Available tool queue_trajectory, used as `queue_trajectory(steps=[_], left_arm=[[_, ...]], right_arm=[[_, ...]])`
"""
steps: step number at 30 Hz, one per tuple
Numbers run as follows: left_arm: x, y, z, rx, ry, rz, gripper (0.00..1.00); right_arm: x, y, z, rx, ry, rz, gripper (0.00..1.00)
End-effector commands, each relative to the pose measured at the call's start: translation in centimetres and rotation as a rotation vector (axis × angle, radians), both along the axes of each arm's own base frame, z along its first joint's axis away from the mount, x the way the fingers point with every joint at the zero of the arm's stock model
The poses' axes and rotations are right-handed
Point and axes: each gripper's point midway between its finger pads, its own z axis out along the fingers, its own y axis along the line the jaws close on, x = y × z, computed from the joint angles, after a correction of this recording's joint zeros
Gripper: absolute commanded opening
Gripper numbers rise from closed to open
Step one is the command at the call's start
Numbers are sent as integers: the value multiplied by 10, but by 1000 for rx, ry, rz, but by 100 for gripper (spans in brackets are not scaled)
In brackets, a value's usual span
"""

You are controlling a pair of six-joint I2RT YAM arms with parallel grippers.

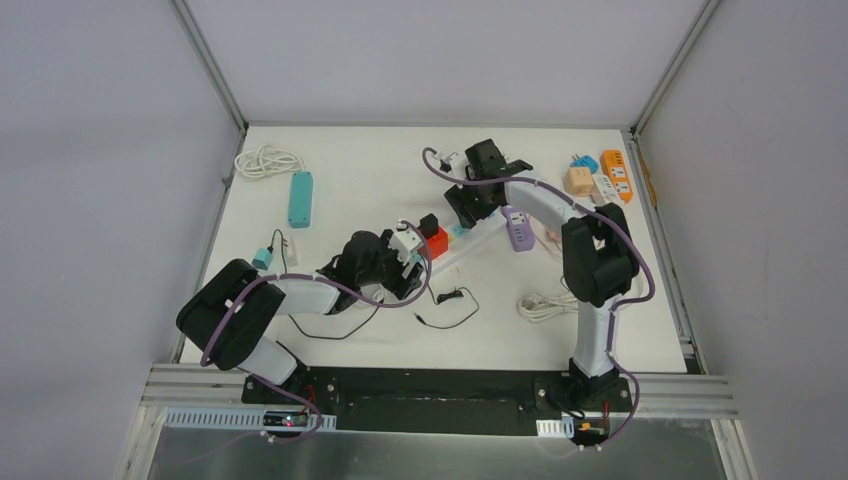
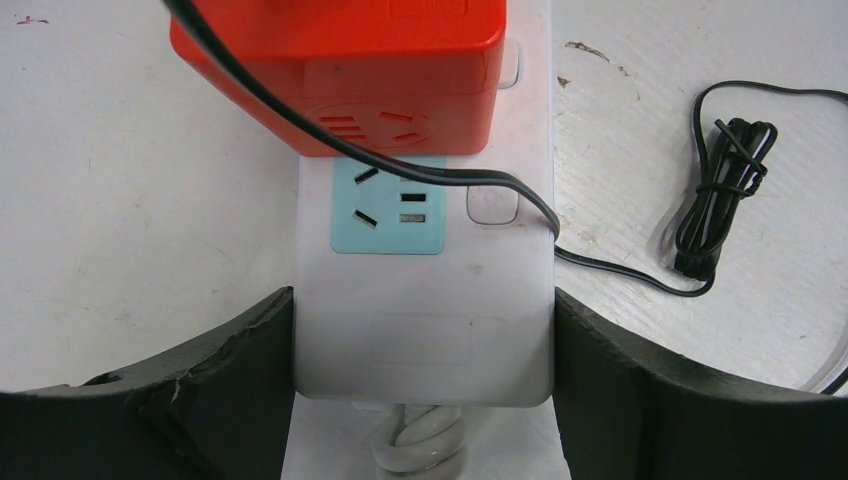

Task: Pull the plug off the socket
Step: Remove the plug from the socket.

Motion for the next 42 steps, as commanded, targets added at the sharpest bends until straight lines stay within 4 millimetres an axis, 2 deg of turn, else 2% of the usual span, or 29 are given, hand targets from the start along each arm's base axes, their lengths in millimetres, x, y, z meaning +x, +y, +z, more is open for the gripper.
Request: queue_trajectory(steps=[1,7,13,17,19,23,25,29,33,36,39,42], left_arm=[[-14,-10,-3,-5,33,-84,0],[-15,-10,-3,-6,34,-87,0],[-14,-11,-4,-5,35,-87,0],[-15,-11,-3,-5,35,-87,0],[-14,-11,-3,-4,33,-87,0],[-15,-11,-3,-5,35,-91,0],[-15,-11,-3,-5,35,-90,0],[-15,-11,-4,-4,37,-91,0],[-14,-12,-5,-2,40,-95,0],[-15,-12,-5,-2,41,-96,0],[-15,-12,-5,-2,42,-96,0],[-15,-12,-5,-2,42,-95,0]], right_arm=[[-31,5,-7,117,190,97,0],[-30,0,-4,163,220,90,0],[-16,-3,-6,-63,15,123,0],[-14,-3,-8,-101,-7,124,0],[-18,0,-6,-47,34,119,0],[-40,11,-1,211,258,131,0],[-40,7,-1,236,282,123,0],[-20,-9,-4,60,128,75,0],[-3,-13,2,-113,-57,71,0],[0,-13,1,-181,-96,79,0],[-7,-7,-1,-131,-50,95,0],[-27,8,0,37,91,142,0]])
